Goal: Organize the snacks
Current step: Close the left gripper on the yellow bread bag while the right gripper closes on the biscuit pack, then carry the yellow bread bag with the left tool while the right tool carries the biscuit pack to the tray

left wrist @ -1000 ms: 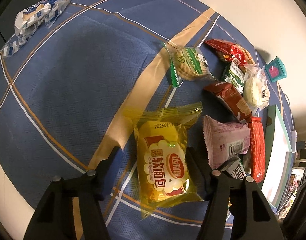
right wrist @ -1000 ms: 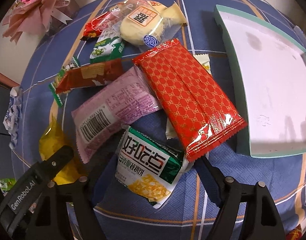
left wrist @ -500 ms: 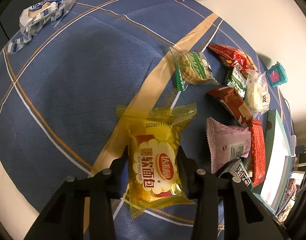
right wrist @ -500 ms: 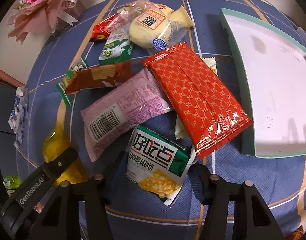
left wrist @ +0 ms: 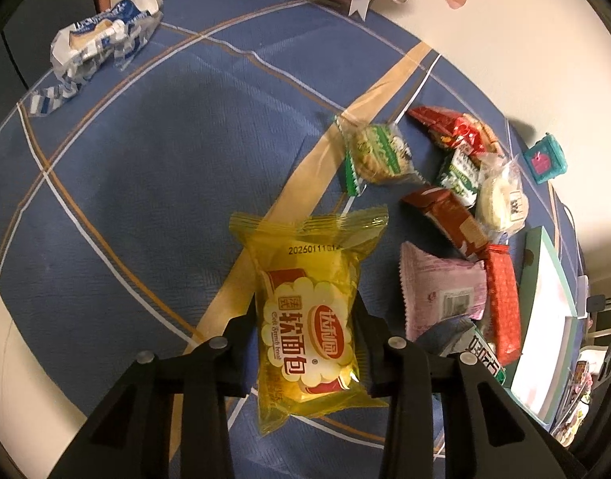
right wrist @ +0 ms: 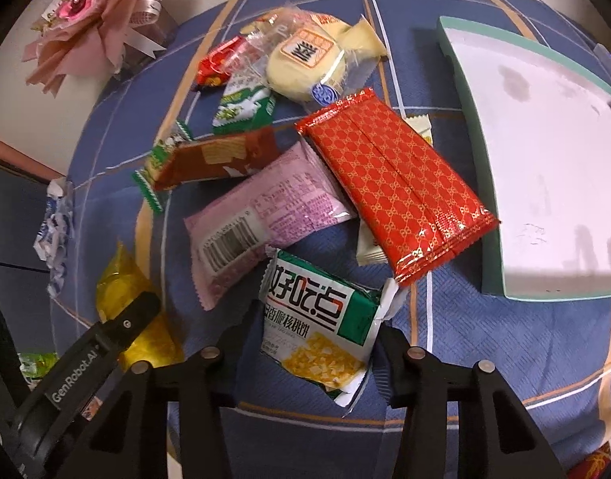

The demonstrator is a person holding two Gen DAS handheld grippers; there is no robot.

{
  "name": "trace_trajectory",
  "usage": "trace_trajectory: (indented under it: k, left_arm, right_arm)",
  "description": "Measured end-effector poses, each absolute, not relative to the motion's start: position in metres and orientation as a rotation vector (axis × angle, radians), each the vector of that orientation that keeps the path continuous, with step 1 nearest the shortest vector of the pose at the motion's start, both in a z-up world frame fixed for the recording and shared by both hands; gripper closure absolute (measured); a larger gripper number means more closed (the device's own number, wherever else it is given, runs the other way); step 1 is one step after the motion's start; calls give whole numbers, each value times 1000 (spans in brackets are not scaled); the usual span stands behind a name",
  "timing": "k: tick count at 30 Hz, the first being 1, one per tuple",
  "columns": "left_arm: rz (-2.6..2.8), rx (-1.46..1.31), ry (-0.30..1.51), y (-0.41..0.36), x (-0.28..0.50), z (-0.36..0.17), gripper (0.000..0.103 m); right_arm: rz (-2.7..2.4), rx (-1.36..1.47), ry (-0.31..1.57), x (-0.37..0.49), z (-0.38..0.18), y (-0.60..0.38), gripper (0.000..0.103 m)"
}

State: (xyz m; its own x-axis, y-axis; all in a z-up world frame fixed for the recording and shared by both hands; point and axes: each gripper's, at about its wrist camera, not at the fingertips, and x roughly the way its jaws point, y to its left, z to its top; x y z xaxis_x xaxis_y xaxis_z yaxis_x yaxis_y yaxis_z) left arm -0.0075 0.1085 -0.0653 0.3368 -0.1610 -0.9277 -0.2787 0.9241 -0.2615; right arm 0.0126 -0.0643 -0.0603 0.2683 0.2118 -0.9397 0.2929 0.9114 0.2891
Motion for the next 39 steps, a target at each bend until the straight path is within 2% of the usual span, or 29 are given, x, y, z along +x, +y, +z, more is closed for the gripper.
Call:
trace_trajectory:
  k: [11, 23, 39]
  left_arm:
    - [77, -406, 1143, 104, -14, -15, 63]
    - [20, -359, 1098, 61, -2, 24, 63]
    - [-156, -229, 1125, -48, 26, 37, 63]
  right_arm:
    - [8, 529, 1233, -10, -15, -99, 52]
    - [-64, 614, 1114, -33, 31, -163, 52]
    - [-381, 816, 1000, -44, 33, -290, 52]
